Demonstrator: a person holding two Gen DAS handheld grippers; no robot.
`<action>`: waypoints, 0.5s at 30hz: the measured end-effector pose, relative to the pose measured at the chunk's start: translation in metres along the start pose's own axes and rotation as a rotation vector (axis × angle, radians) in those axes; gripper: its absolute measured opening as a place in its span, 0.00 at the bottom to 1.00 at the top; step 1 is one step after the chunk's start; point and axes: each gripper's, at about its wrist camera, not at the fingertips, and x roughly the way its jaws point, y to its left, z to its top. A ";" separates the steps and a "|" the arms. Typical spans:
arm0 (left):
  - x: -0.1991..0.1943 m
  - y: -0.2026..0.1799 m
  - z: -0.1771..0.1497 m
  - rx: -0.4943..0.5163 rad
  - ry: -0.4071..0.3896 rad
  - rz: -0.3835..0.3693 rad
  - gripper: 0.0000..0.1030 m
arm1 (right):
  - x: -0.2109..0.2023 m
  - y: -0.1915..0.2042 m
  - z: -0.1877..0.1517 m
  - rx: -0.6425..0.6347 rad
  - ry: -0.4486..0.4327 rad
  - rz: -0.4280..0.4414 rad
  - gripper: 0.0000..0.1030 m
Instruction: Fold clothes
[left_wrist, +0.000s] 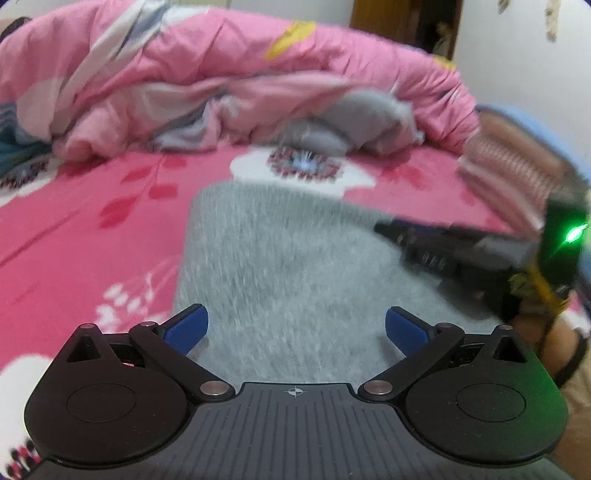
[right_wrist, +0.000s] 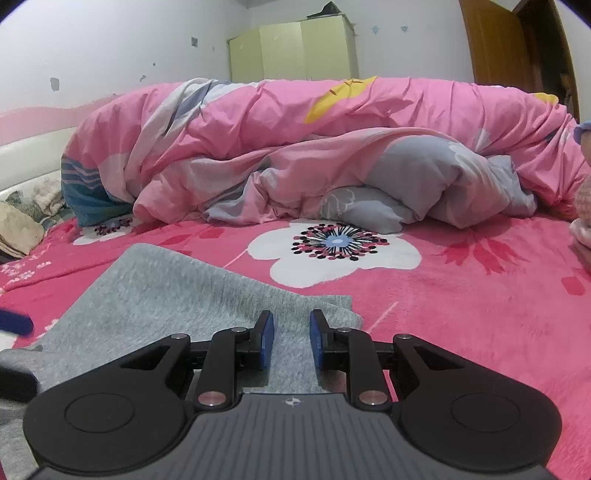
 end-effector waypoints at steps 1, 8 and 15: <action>-0.004 0.003 0.004 -0.003 -0.027 -0.011 1.00 | 0.000 -0.001 0.000 0.006 -0.002 0.004 0.21; 0.024 0.017 0.037 0.027 -0.102 0.016 0.73 | -0.002 -0.006 -0.001 0.033 -0.014 0.025 0.21; 0.064 0.018 0.051 0.088 -0.060 -0.021 0.41 | -0.002 -0.008 -0.002 0.044 -0.018 0.034 0.22</action>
